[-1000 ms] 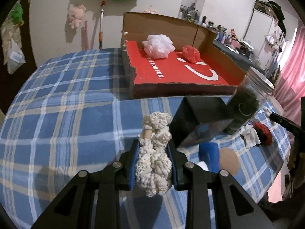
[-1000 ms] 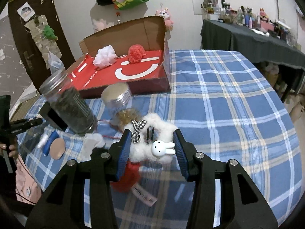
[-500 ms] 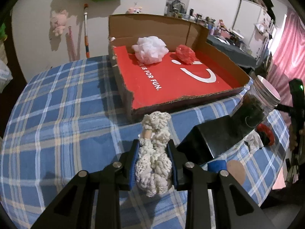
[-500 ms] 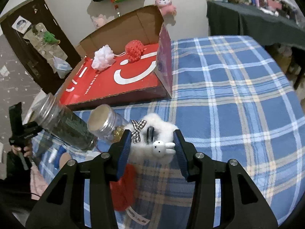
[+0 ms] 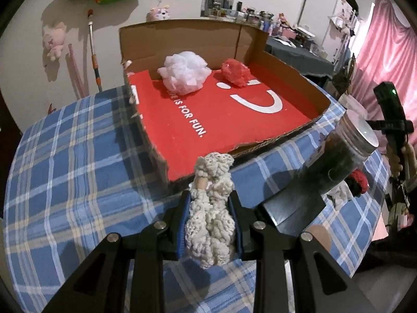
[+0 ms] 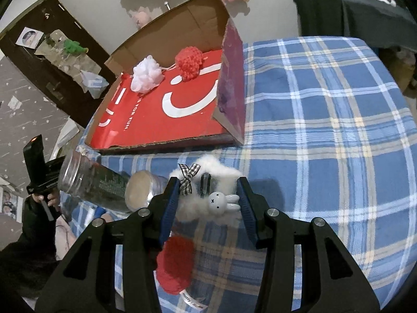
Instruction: Organize soft objects
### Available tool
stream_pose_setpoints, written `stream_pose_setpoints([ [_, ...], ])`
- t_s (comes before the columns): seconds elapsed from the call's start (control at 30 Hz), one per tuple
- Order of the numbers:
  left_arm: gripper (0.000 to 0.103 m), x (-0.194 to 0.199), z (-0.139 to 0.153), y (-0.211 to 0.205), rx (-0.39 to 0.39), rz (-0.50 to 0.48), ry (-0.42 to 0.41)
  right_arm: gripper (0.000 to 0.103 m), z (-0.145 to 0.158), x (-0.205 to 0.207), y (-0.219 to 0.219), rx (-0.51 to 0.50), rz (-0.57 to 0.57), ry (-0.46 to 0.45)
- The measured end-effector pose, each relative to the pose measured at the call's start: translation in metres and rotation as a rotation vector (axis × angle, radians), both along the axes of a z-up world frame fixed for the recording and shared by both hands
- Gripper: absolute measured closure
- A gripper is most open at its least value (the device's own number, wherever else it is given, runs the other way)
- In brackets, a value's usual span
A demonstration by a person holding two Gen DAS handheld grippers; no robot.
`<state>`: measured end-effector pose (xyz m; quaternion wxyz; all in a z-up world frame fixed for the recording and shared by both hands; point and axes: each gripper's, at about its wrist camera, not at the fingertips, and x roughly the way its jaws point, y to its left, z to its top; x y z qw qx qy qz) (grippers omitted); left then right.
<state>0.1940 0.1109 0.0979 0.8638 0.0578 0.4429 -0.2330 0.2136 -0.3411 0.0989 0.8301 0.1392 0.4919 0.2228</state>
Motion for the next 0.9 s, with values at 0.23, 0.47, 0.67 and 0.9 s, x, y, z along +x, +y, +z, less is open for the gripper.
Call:
stream_pose_setpoints([
  [0.23, 0.073, 0.011, 0.005, -0.009, 0.015, -0.036, 0.013, 0.060, 0.002, 0.019, 0.004, 0.014, 0.036, 0.053],
  [0.47, 0.073, 0.018, 0.011, -0.016, 0.021, -0.062, 0.013, 0.060, 0.005, 0.033, 0.009, 0.033, 0.066, 0.113],
  [0.67, 0.073, 0.023, 0.015, -0.026, 0.027, -0.087, 0.010, 0.060, 0.011, 0.039, 0.021, 0.012, 0.106, 0.128],
  [0.9, 0.073, 0.030, 0.017, -0.038, 0.021, -0.109, 0.014, 0.060, 0.017, 0.042, 0.041, -0.010, 0.157, 0.126],
])
